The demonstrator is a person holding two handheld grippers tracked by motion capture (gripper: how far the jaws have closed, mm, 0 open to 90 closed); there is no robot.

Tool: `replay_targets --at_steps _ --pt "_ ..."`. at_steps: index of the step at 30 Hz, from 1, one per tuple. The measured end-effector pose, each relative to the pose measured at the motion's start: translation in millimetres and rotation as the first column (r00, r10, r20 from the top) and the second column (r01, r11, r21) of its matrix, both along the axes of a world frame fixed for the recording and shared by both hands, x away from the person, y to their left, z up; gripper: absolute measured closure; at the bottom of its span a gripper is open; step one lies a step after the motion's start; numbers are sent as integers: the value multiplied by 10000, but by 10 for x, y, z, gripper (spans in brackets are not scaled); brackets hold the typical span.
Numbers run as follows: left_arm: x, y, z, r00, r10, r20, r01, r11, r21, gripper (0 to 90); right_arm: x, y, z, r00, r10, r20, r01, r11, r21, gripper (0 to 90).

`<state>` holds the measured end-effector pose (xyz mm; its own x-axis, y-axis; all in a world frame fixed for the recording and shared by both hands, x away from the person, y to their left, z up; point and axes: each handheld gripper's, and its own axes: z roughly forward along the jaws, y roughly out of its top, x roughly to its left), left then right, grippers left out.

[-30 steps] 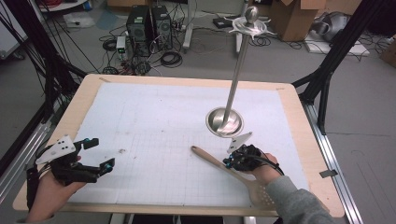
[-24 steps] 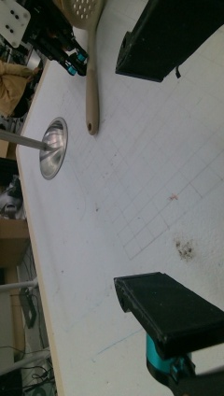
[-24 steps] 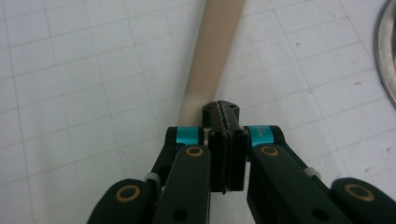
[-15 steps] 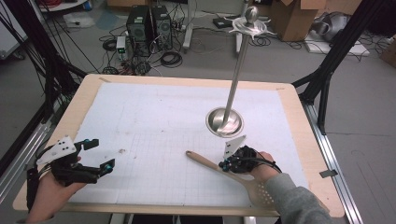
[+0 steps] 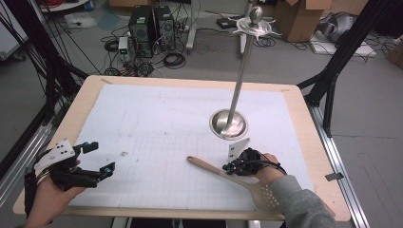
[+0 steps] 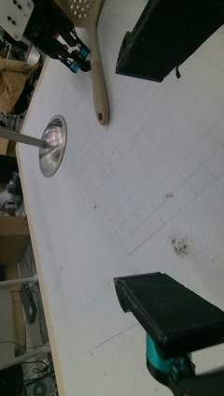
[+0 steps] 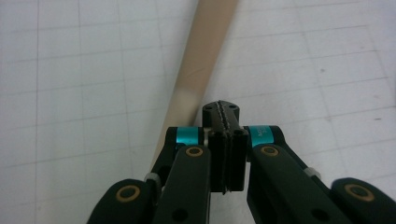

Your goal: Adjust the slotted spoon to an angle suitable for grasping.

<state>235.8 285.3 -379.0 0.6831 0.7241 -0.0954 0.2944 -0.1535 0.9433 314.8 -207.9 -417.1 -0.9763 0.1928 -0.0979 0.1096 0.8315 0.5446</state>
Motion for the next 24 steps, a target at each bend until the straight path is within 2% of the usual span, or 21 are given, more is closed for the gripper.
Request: replay_targets --at_steps 2,6,7,8,9,12,13,14,15,16,18,19,20,21,22,23,24 --pt "4 3 3 10000 -18 11 18 10000 5 19 -15 -32 51 9997 -245 -19 246 9993 273 900" --pt "17 1 7 10000 -27 30 27 10000 -39 19 -45 -75 88 9992 -406 -12 406 9988 280 900" --pt "33 0 15 10000 -44 54 44 10000 -56 19 -69 -128 135 9971 -755 -36 755 9960 486 900" --pt "33 0 15 10000 -44 54 44 10000 -56 19 -69 -128 135 9971 -755 -36 755 9960 486 900" --pt "49 -10 24 9999 -68 75 69 9999 -129 19 -100 -174 186 9943 -1068 -49 1069 9918 707 897" --pt "66 -17 34 9999 -98 90 99 9999 -135 19 -148 -207 233 9920 -1262 16 1257 9886 829 853" --pt "81 -27 38 9999 -119 111 121 9998 -182 19 -196 -223 268 9899 -1412 -159 1420 9865 809 744" --pt "81 -27 38 9999 -119 111 121 9998 -182 19 -196 -223 268 9899 -1412 -159 1420 9865 809 744" --pt "91 -36 41 9998 -148 114 150 9998 -143 19 -251 -228 287 9885 -1500 -212 1512 9853 799 659" --pt "91 -36 41 9998 -148 114 150 9998 -143 19 -251 -228 287 9885 -1500 -212 1512 9853 799 659" --pt "96 -52 43 9998 -173 118 175 9997 -174 19 -288 -233 303 9861 -1635 -309 1655 9830 799 588" --pt "98 -58 45 9998 -186 121 188 9997 -182 19 -330 -237 320 9832 -1777 -414 1809 9793 913 489" --pt "100 -62 46 9997 -200 131 202 9997 -156 19 -342 -239 326 9811 -1875 -482 1913 9772 924 438" --pt "105 -68 44 9996 -242 115 244 9996 -174 19 -354 -242 332 9774 -2019 -630 2073 9734 978 389" --pt "105 -68 44 9996 -242 115 244 9996 -174 19 -354 -242 332 9774 -2019 -630 2073 9734 978 389" --pt "108 -69 41 9997 -215 99 217 9996 -188 19 -380 -250 344 9722 -2220 -747 2291 9678 1048 265" --pt "112 -68 38 9997 -217 97 219 9995 -213 19 -380 -250 344 9722 -2220 -747 2291 9678 1048 265"
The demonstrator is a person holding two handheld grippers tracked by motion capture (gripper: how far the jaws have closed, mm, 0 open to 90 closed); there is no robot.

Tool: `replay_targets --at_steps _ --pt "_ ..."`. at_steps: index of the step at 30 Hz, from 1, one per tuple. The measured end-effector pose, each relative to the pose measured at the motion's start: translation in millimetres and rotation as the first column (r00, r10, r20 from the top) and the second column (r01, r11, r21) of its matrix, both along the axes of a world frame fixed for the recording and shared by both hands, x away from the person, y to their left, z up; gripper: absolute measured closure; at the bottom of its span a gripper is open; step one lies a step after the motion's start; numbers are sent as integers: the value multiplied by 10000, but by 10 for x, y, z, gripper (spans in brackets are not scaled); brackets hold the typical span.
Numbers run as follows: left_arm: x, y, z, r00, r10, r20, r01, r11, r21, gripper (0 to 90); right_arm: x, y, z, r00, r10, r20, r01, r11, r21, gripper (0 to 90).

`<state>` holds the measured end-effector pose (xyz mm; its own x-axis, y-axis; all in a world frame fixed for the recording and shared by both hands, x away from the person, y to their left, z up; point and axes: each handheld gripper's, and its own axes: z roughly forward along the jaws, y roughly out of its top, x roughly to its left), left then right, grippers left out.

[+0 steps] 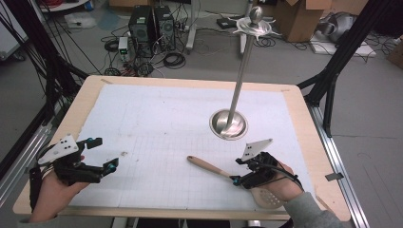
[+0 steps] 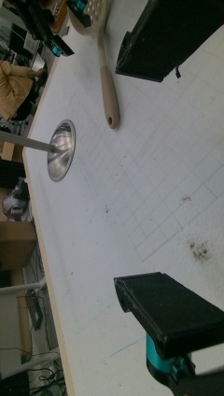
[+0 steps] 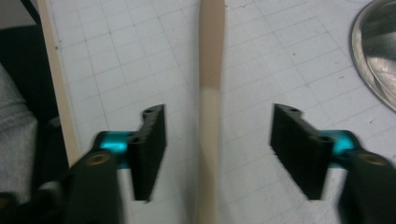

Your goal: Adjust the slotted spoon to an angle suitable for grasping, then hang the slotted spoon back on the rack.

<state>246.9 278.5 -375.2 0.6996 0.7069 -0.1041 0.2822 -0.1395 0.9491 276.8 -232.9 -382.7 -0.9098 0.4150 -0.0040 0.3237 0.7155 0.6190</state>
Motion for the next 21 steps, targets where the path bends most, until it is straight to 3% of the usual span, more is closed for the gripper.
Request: replay_targets --at_steps 1,2,5,21 --pt "4 4 -2 10000 -9 -12 9 10000 20 19 -17 -8 0 9998 -157 -88 158 9998 119 150" --pt "3 6 -2 10000 14 -32 -14 10000 11 19 -24 -19 3 9999 -91 -98 93 9998 185 144" --pt "-1 23 15 10000 12 60 -12 10000 -37 19 -51 -54 13 9998 88 -201 -78 9988 493 147" --pt "-4 6 20 10000 -24 51 24 10000 -44 19 -36 -96 -57 9993 -76 -376 87 9996 271 175"
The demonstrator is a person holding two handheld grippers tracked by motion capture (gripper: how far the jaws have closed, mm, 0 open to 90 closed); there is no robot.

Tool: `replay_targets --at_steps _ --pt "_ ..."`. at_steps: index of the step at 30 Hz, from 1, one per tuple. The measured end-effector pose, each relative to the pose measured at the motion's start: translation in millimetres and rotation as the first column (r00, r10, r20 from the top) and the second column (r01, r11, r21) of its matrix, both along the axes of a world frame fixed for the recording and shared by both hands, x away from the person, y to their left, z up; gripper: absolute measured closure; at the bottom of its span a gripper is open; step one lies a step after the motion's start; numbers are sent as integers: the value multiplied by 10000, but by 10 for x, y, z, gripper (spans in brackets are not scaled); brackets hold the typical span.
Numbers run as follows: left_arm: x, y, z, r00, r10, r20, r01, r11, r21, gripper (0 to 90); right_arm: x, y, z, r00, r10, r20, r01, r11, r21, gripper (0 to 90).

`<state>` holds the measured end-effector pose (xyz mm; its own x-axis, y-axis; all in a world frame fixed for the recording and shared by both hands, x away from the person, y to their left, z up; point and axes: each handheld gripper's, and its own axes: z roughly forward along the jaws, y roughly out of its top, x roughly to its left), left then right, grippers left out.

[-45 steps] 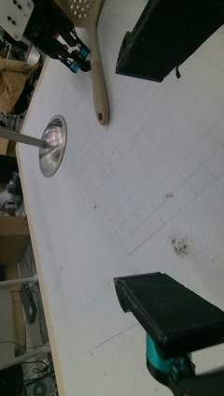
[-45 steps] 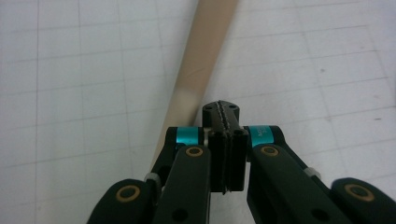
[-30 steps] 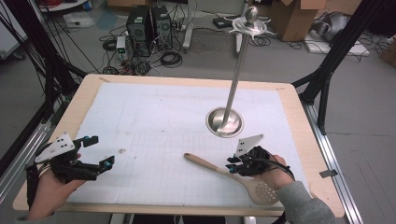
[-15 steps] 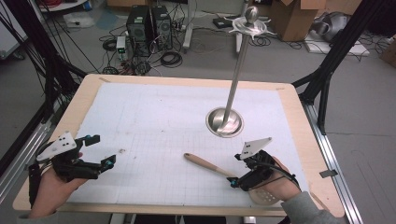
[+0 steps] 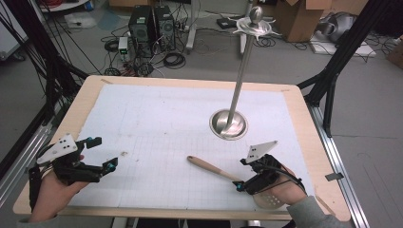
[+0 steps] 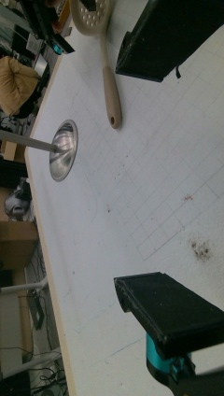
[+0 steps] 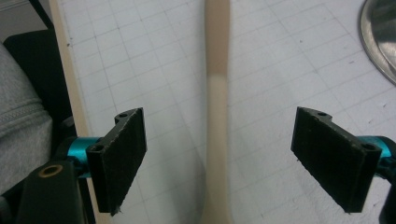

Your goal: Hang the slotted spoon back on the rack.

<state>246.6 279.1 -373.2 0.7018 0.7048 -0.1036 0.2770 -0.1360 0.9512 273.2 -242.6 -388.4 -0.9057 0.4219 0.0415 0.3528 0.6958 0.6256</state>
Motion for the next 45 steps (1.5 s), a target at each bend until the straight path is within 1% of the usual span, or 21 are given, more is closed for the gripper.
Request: replay_targets --at_steps 3,6,11,15,16,17,18,19,20,21,23,24,25,27,28,36,38,39,40,42,45 --pt "3 -3 -1 10000 3 28 -3 10000 -31 19 10 2 -15 10000 -37 -17 37 10000 -28 175" --pt "13 -5 -7 10000 -18 -4 18 10000 53 19 17 12 -39 9999 -102 -65 100 9998 -190 175" --pt "15 -27 -7 10000 -46 9 46 10000 27 19 27 33 -59 9999 -104 -52 103 9997 -223 182" --pt "17 -31 -15 10000 -70 -19 70 9999 77 19 22 74 -116 9997 -42 -258 26 9982 -603 214" --pt "15 -31 -14 10000 -62 -31 62 10000 59 19 22 74 -116 9997 -42 -258 26 9982 -603 214" --pt "12 -31 -14 10000 -52 -29 52 10000 22 19 25 77 -125 9996 -7 -272 -11 9980 -636 229" --pt "9 -23 -11 10000 -44 -31 44 10000 56 19 29 78 -136 9995 -31 -327 4 9967 -809 257" --pt "9 -23 -11 10000 -44 -31 44 10000 56 19 29 78 -136 9995 -31 -327 4 9967 -809 257" --pt "10 -18 -12 10000 -36 -14 36 10000 54 19 32 80 -151 9992 -90 -382 51 9950 -1000 278" --pt "10 -18 -12 10000 -36 -14 36 10000 54 19 32 80 -151 9992 -90 -382 51 9950 -1000 278" --pt "12 -21 -16 10000 -38 -35 38 10000 54 19 30 84 -163 9989 -118 -448 68 9938 -1110 302" --pt "14 -29 -24 10000 -42 -72 42 10000 55 19 27 87 -170 9987 -160 -486 99 9924 -1226 329" --pt "14 -29 -24 10000 -42 -72 42 10000 55 19 27 87 -170 9987 -160 -486 99 9924 -1226 329" --pt "18 -35 -30 10000 -44 -81 44 10000 89 19 25 90 -178 9983 -182 -547 107 9909 -1338 361" --pt "18 -38 -32 9999 -67 -107 67 9999 91 19 25 94 -190 9980 -173 -605 82 9890 -1480 387" --pt "15 -31 -33 10000 -38 -88 38 10000 64 19 9 127 -261 9966 -144 -807 -20 9799 -1995 528" --pt "13 -29 -33 9999 -28 -111 29 10000 66 19 5 128 -271 9974 -87 -714 -69 9763 -2163 565" --pt "13 -29 -33 9999 -28 -111 29 10000 66 19 5 128 -271 9974 -87 -714 -69 9763 -2163 565" --pt "15 -28 -35 9999 -35 -112 36 10000 85 19 -2 123 -266 9978 -94 -661 -55 9752 -2211 602" --pt "16 -28 -35 9999 -52 -121 54 9999 105 19 -8 119 -261 9974 -128 -716 -34 9749 -2226 616" --pt "15 -31 -35 9999 -57 -110 58 9999 92 19 -12 110 -258 9982 -144 -576 4 9719 -2355 653"
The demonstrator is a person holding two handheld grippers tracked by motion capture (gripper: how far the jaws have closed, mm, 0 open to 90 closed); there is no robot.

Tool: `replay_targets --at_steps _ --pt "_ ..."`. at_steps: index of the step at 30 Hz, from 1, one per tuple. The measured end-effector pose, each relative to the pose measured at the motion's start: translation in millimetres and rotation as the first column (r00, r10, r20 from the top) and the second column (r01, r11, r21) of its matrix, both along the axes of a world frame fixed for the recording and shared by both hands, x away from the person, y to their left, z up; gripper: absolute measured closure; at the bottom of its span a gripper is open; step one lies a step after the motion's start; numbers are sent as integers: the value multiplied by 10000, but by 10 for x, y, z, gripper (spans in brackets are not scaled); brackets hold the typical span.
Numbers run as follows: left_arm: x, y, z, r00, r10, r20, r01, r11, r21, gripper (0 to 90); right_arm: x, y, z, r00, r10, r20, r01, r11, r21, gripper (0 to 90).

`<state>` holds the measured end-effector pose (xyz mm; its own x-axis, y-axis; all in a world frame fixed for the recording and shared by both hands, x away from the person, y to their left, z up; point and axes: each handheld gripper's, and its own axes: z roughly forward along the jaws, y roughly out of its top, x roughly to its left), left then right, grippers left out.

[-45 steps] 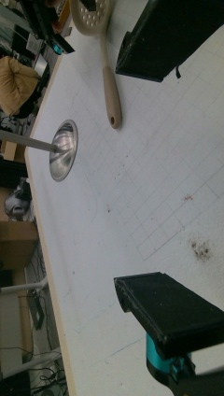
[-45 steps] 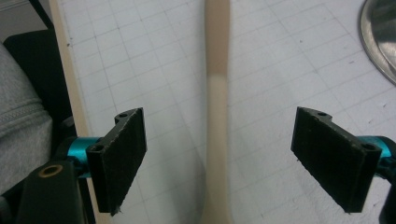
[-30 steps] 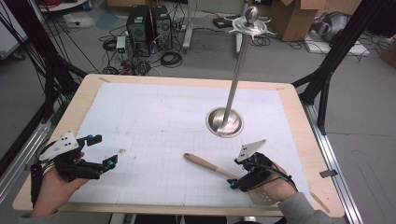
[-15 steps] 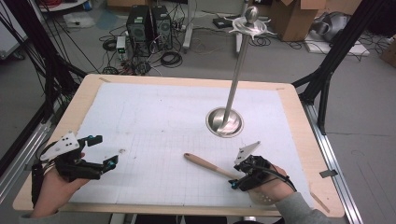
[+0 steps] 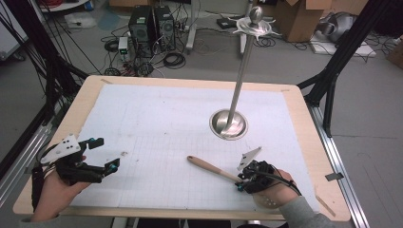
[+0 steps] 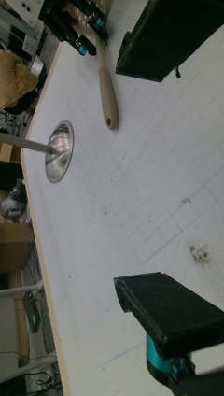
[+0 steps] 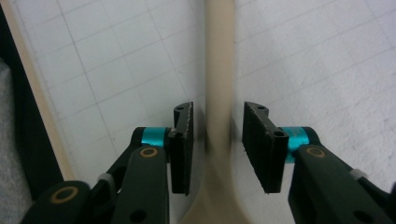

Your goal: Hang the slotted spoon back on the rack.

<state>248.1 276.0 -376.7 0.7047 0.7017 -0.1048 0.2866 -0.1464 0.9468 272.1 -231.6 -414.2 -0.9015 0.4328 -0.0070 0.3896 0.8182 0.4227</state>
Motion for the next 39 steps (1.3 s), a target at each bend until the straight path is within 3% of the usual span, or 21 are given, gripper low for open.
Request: replay_targets --at_steps 4,5,19,26,32,36,37,39 --pt "-1 2 0 10000 33 13 -33 10000 -33 19 -28 4 -6 10000 16 94 -16 10000 13 721" --pt "-1 2 -6 10000 40 -29 -40 10000 -22 19 -41 12 -1 9999 -26 98 27 10000 -60 773" --pt "-5 8 -5 10000 39 16 -39 10000 32 19 -20 -22 9 9996 -172 203 168 9997 198 783" --pt "-18 16 6 9999 45 129 -44 10000 -46 19 15 -95 90 9992 -267 293 241 9961 851 784" --pt "-27 18 12 9997 89 244 -86 9999 -121 19 53 -170 156 9978 -565 338 506 9866 1553 784" --pt "-24 23 5 9998 107 184 -105 9999 -73 19 81 -228 203 9964 -729 425 628 9772 2026 783" --pt "-23 18 1 9998 104 165 -103 9999 -92 19 104 -277 240 9951 -855 506 712 9691 2363 783" --pt "-24 16 1 9998 104 167 -102 9999 -95 19 110 -297 260 9945 -918 505 761 9644 2534 783"
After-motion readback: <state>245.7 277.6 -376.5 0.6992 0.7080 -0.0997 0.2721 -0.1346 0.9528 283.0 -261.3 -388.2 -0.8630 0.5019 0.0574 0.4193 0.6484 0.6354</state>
